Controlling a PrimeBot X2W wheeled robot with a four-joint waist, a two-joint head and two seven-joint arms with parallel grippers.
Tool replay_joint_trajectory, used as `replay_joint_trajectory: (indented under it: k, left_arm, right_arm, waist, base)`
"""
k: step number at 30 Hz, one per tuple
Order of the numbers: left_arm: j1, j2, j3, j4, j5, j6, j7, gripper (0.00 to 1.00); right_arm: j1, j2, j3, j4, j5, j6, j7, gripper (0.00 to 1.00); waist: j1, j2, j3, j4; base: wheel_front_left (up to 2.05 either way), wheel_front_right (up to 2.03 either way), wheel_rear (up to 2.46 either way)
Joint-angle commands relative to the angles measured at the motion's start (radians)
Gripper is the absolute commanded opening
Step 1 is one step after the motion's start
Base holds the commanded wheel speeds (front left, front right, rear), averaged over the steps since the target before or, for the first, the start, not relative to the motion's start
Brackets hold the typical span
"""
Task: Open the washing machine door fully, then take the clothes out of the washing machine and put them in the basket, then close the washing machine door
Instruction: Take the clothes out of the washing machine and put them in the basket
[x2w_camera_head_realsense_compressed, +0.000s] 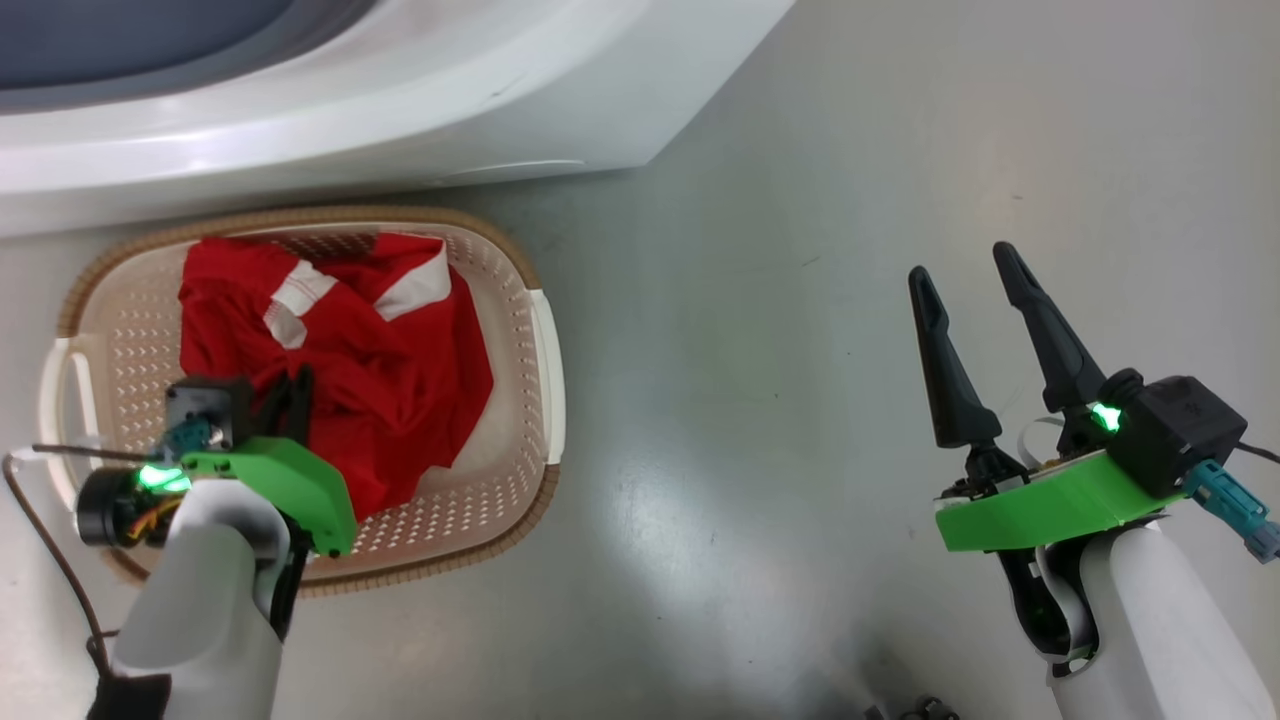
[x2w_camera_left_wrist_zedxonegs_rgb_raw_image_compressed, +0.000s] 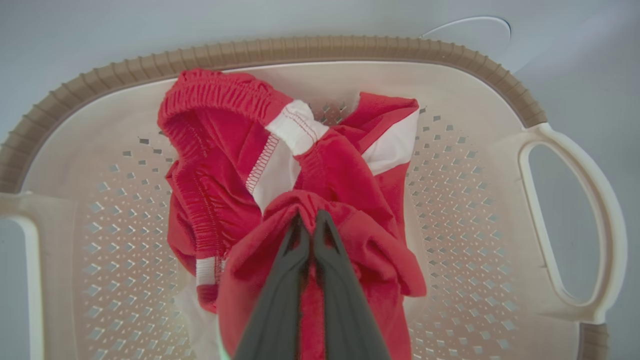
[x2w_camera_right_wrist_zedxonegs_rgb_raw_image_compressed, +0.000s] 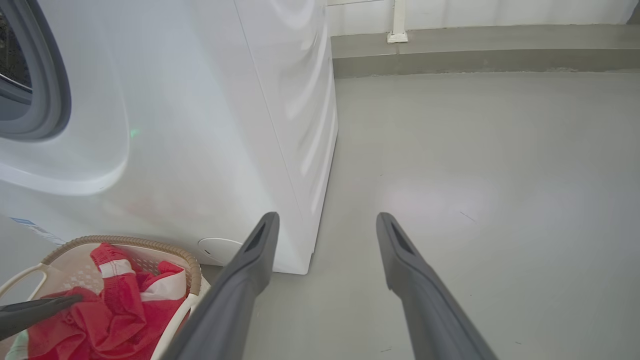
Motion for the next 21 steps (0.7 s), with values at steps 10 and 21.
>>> replay_joint_trajectory:
  k: [10,21]
  left_arm:
    - [0.027,0.028,0.038,-0.012,-0.008,-0.005,-0.005,1.00]
    - [0.137,0.009,0.072,-0.121,-0.040,-0.006,-0.005,1.00]
  right_arm:
    - [0.014,0.001,0.026,-0.011,0.006,0.006,-0.006,1.00]
    - [0.050,0.001,-0.003,0.017,-0.004,0.006,-0.006,1.00]
  waist:
    - [0.0000,-0.0001,-0.038,-0.002]
    - [0.0000,-0.0001,-0.166,0.020]
  base:
    - [0.00,0.00,0.00]
    - [0.00,0.00,0.00]
